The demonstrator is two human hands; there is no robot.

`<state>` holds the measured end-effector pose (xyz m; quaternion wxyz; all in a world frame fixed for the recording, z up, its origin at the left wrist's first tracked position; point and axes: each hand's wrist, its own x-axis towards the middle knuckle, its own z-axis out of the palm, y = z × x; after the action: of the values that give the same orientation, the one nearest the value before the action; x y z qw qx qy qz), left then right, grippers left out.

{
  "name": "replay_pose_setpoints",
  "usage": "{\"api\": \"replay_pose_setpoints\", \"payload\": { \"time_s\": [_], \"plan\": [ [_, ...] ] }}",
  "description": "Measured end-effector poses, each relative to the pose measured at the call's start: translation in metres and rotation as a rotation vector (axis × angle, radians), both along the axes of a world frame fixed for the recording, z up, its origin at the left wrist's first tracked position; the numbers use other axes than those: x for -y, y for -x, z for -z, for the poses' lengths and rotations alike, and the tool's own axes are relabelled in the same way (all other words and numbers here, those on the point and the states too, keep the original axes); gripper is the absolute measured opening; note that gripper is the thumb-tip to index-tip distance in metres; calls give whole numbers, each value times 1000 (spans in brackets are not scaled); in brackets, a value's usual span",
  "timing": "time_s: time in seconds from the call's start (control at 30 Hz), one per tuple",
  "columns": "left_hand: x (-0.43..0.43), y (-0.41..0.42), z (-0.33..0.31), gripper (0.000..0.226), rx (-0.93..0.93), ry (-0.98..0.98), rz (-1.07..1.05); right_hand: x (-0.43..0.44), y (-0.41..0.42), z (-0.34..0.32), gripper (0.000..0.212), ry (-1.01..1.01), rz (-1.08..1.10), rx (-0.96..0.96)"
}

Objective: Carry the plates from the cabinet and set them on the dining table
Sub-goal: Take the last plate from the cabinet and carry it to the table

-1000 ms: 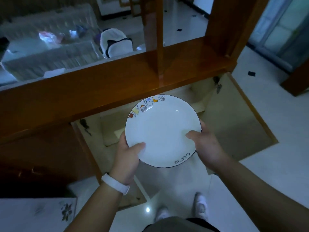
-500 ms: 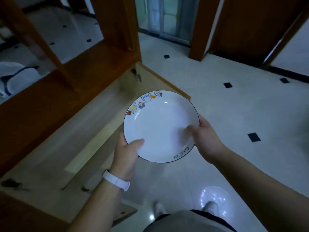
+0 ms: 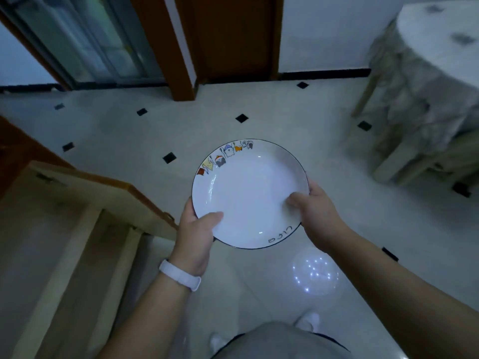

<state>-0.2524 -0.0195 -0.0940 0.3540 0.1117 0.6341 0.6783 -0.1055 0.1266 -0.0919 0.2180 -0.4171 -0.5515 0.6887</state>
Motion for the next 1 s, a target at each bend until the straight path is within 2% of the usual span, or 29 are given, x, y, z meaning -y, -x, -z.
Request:
{"api": "replay_pose_setpoints", "payload": {
  "time_s": [0.23,0.33,0.53,0.67,0.87,1.0],
  "plan": [
    [-130,-92,0,52,14,-2,234,-93,-120,-2,37,32,223,-28],
    [-180,-132,-1,58,22,-13,344,-123,-172,-7,44,30,309,-42],
    [-260,-200,-4,61,18,-25,552,-164,-254,-10,40,59,530,-33],
    [-307,-232,-1,60,7,-9,682,-185,-291,-5,32,98,647,-4],
    [-381,-262,14,59,52,0,811,-229,-321,2,34,71,834,22],
    [-447,-270,25,57,67,10,886,-278,-328,11,44,107,908,23]
  ]
}}
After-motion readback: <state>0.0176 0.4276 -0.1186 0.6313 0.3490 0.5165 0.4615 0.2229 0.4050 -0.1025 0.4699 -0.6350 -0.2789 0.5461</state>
